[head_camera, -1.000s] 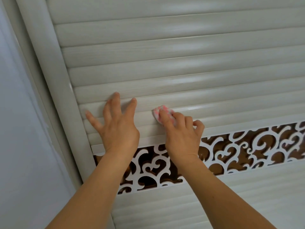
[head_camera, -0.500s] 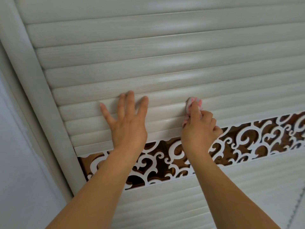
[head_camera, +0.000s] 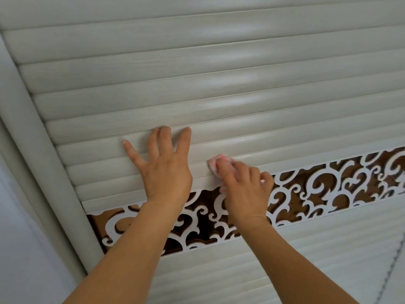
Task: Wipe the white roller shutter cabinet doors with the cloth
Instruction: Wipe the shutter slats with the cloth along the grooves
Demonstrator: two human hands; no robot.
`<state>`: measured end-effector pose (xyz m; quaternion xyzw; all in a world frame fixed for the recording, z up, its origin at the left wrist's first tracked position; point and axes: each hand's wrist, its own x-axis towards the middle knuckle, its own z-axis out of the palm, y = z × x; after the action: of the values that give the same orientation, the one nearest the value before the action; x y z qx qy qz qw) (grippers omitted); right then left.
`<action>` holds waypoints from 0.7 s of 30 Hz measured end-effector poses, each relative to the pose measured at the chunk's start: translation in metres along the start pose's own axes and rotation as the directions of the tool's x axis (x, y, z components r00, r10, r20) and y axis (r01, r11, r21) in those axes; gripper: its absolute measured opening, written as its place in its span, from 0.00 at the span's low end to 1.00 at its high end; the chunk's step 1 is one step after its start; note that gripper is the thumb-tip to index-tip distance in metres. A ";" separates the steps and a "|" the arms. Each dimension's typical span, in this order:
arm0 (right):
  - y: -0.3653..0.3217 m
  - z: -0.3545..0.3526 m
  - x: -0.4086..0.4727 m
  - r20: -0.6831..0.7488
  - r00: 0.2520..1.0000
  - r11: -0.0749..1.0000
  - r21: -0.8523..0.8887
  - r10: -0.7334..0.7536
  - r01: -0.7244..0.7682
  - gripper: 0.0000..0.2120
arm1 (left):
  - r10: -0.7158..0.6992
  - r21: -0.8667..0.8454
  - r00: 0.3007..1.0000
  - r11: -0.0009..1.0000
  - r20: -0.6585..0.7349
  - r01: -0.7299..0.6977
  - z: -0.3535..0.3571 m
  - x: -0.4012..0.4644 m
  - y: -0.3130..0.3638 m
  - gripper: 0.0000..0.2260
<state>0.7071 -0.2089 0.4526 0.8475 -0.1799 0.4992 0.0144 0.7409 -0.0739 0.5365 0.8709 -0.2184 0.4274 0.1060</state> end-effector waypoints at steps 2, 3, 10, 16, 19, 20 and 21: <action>0.024 0.001 0.000 0.011 0.997 0.996 -0.044 0.080 -0.079 0.37 | -0.024 -0.018 1.000 1.000 -0.019 0.024 0.005 0.000 0.004 0.41; 0.033 0.000 0.001 0.017 0.992 0.991 -0.049 0.126 -0.125 0.36 | -0.038 -0.017 0.999 0.999 -0.017 0.038 0.006 0.000 0.006 0.41; 0.025 -0.001 0.001 0.038 0.962 0.963 0.026 0.269 -0.270 0.39 | -0.038 -0.023 0.999 0.999 0.005 0.038 0.008 0.007 0.034 0.36; 0.041 -0.003 0.008 -0.010 0.998 0.997 -0.047 -0.058 0.058 0.39 | -0.021 -0.011 1.000 1.000 0.017 0.021 0.010 0.009 0.048 0.37; 0.064 -0.003 0.010 0.019 0.999 0.999 -0.024 0.049 -0.049 0.38 | -0.041 -0.033 0.999 0.999 -0.002 0.041 0.010 0.010 0.048 0.38; 0.071 -0.004 0.010 0.032 0.994 0.995 -0.014 0.103 -0.102 0.38 | -0.052 -0.042 0.999 0.998 -0.012 0.052 0.010 0.011 0.049 0.37; 0.077 -0.006 0.011 0.060 0.987 0.988 -0.003 0.152 -0.152 0.38 | -0.062 -0.049 0.998 0.997 -0.026 0.061 0.010 0.012 0.050 0.37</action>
<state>0.6823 -0.2832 0.4531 0.8458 -0.2442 0.4735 -0.0298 0.7304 -0.1250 0.5396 0.8685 -0.2001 0.4303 0.1430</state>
